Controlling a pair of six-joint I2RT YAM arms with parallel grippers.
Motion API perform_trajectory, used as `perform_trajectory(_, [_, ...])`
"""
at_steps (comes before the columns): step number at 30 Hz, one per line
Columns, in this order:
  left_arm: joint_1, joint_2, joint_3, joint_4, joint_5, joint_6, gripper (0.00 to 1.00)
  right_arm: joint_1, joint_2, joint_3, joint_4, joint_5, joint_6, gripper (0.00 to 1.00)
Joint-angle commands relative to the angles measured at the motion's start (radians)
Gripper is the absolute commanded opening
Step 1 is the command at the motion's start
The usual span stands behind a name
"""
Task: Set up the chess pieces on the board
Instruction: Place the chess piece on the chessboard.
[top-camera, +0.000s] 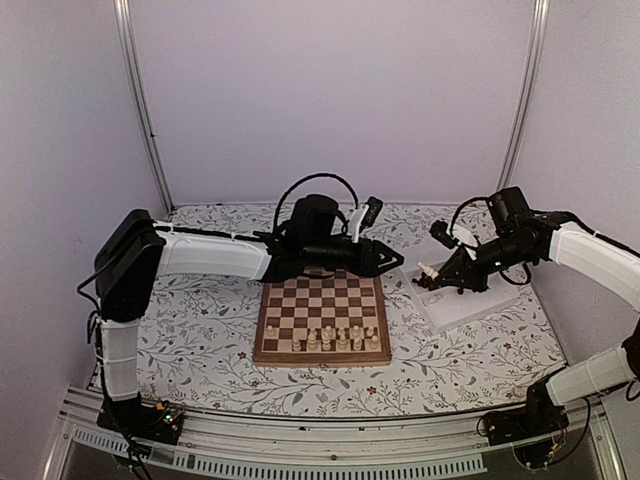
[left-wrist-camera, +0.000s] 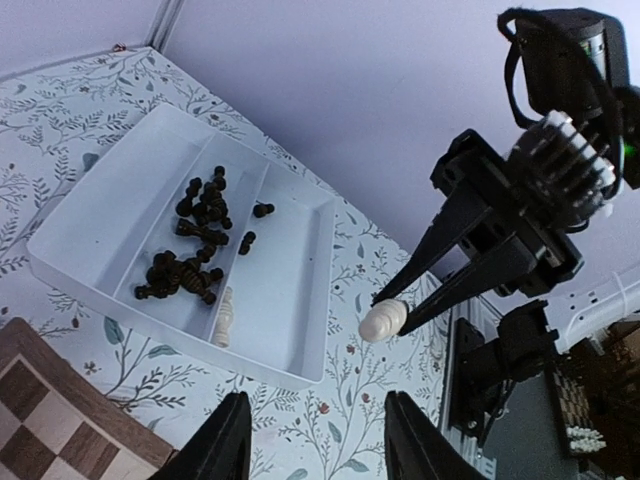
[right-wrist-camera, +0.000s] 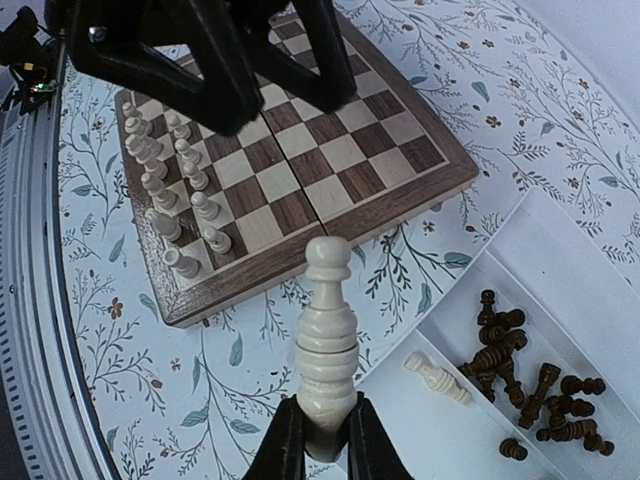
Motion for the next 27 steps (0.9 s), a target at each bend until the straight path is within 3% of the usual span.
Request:
perform_trajectory(1, [-0.01,0.043,0.042,0.164,0.129,-0.132,0.48,0.025,-0.003,0.03,0.001,-0.07,-0.009,0.06])
perform_trajectory(11, [-0.031,0.129,0.102,0.202,0.212,-0.186,0.44,0.048,0.015,0.037,-0.004,-0.086,-0.009,0.06])
perform_trajectory(21, [-0.034,0.158,0.13,0.202,0.248,-0.21,0.29,0.05,0.012,0.033,0.001,-0.084,-0.006,0.06])
perform_trajectory(27, [-0.033,0.162,0.129,0.194,0.249,-0.223,0.27,0.049,0.009,0.035,0.006,-0.09,-0.002,0.06])
